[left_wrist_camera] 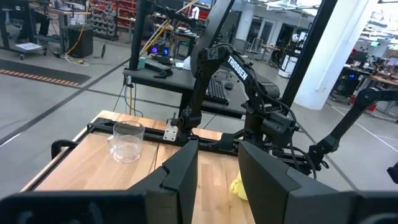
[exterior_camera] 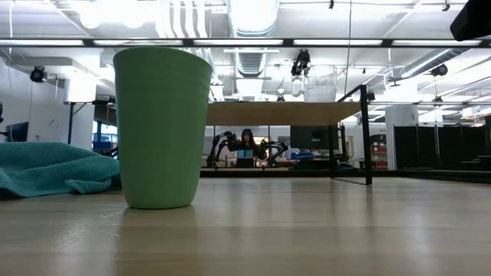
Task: Stack small to large cups/mugs on shelf
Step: Put the yellow mug on the shelf
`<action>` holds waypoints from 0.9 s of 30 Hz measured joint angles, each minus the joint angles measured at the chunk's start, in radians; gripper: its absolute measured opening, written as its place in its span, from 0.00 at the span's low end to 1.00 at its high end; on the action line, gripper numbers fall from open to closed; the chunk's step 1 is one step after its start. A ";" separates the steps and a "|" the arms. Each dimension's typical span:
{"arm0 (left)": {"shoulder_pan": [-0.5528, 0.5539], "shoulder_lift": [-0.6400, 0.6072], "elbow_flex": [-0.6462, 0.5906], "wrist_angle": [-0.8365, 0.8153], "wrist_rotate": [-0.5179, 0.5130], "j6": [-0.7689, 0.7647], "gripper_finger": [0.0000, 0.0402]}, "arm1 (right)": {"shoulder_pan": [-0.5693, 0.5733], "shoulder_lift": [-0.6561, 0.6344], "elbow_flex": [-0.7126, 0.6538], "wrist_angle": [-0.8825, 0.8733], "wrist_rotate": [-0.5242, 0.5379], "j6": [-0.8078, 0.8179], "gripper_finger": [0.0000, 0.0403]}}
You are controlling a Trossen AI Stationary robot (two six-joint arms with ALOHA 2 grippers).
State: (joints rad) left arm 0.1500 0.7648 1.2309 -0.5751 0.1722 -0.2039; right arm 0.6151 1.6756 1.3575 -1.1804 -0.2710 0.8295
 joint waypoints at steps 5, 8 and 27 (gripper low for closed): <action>0.000 0.000 0.000 0.000 0.000 0.000 0.26 | 0.000 0.000 0.000 0.012 0.000 0.002 0.30; 0.000 0.000 0.000 0.000 0.000 0.000 0.26 | 0.000 0.000 0.000 0.013 0.000 0.003 0.30; 0.000 0.000 0.001 0.053 0.000 0.000 0.26 | 0.000 0.000 -0.085 0.020 0.010 -0.010 0.30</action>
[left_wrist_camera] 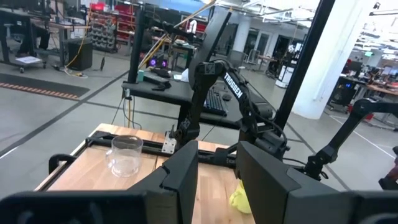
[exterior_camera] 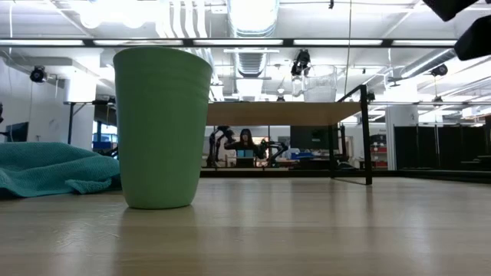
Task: Stack small to large cups/mugs on shelf
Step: Put the yellow mug on the shelf
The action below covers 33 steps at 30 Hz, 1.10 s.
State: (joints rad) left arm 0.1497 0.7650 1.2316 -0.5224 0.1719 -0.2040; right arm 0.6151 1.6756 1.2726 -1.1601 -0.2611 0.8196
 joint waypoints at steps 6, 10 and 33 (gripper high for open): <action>0.000 0.009 0.000 0.000 0.000 0.000 0.26 | 0.000 0.000 -0.043 0.049 0.000 0.000 0.30; 0.000 0.020 0.000 0.000 0.000 -0.001 0.26 | 0.000 0.000 -0.064 0.080 0.000 0.001 0.30; 0.000 0.033 0.000 0.043 0.000 0.000 0.26 | 0.000 0.000 -0.128 0.134 0.000 0.018 0.29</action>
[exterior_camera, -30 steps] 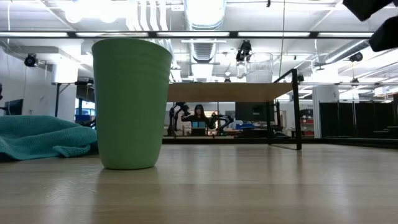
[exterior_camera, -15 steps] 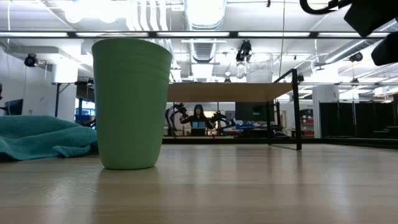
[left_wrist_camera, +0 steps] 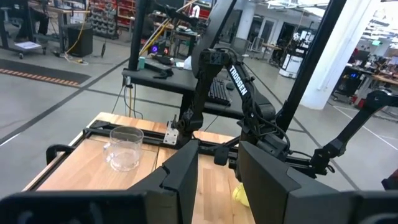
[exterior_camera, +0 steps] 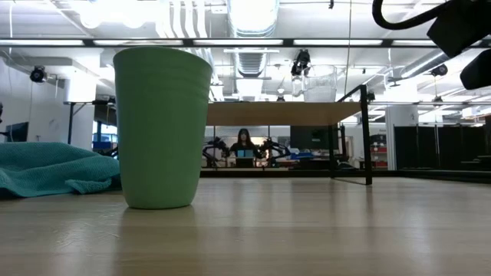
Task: Stack small to large cups/mugs on shelf
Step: Put the yellow mug on the shelf
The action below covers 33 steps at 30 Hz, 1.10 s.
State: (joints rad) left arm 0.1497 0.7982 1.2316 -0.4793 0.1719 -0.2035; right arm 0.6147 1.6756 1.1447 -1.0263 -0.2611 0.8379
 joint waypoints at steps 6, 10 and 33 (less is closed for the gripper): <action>0.000 0.000 0.000 0.000 0.000 0.000 0.26 | 0.000 0.000 0.010 0.010 0.000 0.000 0.26; 0.000 -0.001 0.000 0.000 0.000 0.000 0.26 | 0.000 0.000 0.013 0.011 0.000 0.001 0.24; 0.000 0.000 0.000 0.000 0.000 0.001 0.26 | 0.000 -0.005 0.050 -0.008 0.000 0.016 0.13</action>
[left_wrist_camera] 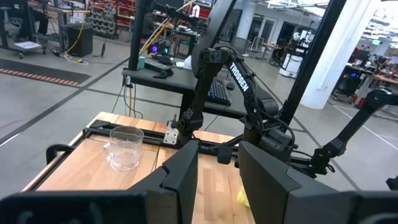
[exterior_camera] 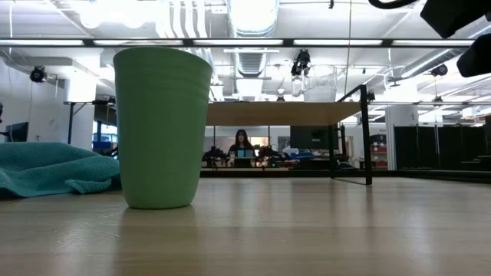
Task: Stack small to large cups/mugs on shelf
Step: Put the yellow mug on the shelf
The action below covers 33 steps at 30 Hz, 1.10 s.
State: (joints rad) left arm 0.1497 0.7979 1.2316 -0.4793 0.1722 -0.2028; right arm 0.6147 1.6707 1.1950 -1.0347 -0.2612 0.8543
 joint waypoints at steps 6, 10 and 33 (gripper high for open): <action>0.000 0.000 0.000 0.000 0.000 0.000 0.26 | 0.000 0.000 -0.010 -0.008 0.045 -0.002 0.03; 0.000 0.000 0.000 0.000 0.000 0.000 0.26 | -0.011 -0.001 -0.004 -0.012 0.049 -0.004 0.03; 0.000 0.016 -0.001 0.000 0.000 0.001 0.26 | -0.283 -0.001 0.596 -0.299 0.280 -0.376 0.02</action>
State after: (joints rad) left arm 0.1497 0.8136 1.2308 -0.4793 0.1722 -0.2016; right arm 0.3318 1.6695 1.7906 -1.3342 0.0188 0.4785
